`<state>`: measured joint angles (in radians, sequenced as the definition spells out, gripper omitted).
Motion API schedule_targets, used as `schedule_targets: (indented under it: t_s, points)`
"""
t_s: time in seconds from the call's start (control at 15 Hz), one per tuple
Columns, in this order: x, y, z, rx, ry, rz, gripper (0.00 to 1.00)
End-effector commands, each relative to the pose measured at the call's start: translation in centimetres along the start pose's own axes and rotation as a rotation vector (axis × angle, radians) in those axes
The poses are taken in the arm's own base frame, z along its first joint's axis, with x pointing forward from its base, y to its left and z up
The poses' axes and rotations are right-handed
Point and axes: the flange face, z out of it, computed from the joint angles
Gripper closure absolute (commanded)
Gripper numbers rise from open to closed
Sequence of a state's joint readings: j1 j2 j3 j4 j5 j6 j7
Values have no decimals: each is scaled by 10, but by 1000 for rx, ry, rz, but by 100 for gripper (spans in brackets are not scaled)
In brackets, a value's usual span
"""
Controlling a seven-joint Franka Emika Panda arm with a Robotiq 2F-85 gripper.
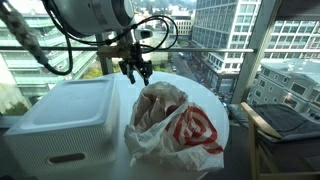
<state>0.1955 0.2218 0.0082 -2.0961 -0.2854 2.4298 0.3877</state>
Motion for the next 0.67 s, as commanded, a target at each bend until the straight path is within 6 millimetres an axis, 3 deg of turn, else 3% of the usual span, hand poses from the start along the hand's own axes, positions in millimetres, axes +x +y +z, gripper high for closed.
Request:
schedule_targets:
  t_s: [0.0, 0.33, 0.4, 0.6]
  points:
    - [-10, 4, -27, -58, -40, 17, 0]
    - [-17, 5, -40, -106, -29, 77, 0]
    - [-12, 4, -30, -68, -62, 48, 0]
    - [-12, 5, -31, -90, -49, 68, 0]
